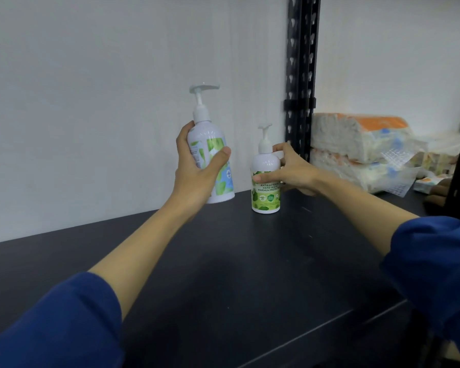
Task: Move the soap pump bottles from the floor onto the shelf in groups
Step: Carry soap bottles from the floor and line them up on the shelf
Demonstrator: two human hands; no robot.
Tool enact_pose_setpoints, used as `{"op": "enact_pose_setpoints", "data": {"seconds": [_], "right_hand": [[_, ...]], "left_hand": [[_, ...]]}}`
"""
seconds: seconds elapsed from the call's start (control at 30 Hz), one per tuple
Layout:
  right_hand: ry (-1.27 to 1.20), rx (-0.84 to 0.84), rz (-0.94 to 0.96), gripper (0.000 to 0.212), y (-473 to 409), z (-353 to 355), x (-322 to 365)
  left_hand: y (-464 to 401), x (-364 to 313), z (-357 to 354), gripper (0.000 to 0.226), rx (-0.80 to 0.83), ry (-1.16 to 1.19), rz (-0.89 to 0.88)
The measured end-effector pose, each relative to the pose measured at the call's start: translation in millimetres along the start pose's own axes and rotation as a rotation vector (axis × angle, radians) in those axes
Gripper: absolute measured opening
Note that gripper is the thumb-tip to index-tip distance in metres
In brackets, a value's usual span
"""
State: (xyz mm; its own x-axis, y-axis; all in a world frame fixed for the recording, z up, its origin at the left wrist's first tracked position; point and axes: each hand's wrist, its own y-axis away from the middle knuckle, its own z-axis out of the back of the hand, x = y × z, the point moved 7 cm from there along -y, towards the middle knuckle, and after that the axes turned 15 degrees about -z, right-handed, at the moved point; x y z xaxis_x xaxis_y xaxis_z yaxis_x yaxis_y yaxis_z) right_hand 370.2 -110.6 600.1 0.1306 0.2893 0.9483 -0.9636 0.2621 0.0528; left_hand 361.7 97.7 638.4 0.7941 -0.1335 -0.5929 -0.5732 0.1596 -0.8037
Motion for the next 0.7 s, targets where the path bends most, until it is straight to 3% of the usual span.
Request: {"op": "enact_pose_setpoints", "data": {"seconds": [0.13, 0.7], "right_hand": [[-0.022, -0.065, 0.030, 0.072, 0.2, 2.0, -2.5], [-0.088, -0.027, 0.034, 0.075, 5.6, -3.4, -5.8]], "left_hand": [[0.3, 1.0, 2.7, 0.063, -0.012, 0.001, 0.003], [1.7, 3.1, 1.9, 0.063, -0.017, 0.013, -0.008]]}}
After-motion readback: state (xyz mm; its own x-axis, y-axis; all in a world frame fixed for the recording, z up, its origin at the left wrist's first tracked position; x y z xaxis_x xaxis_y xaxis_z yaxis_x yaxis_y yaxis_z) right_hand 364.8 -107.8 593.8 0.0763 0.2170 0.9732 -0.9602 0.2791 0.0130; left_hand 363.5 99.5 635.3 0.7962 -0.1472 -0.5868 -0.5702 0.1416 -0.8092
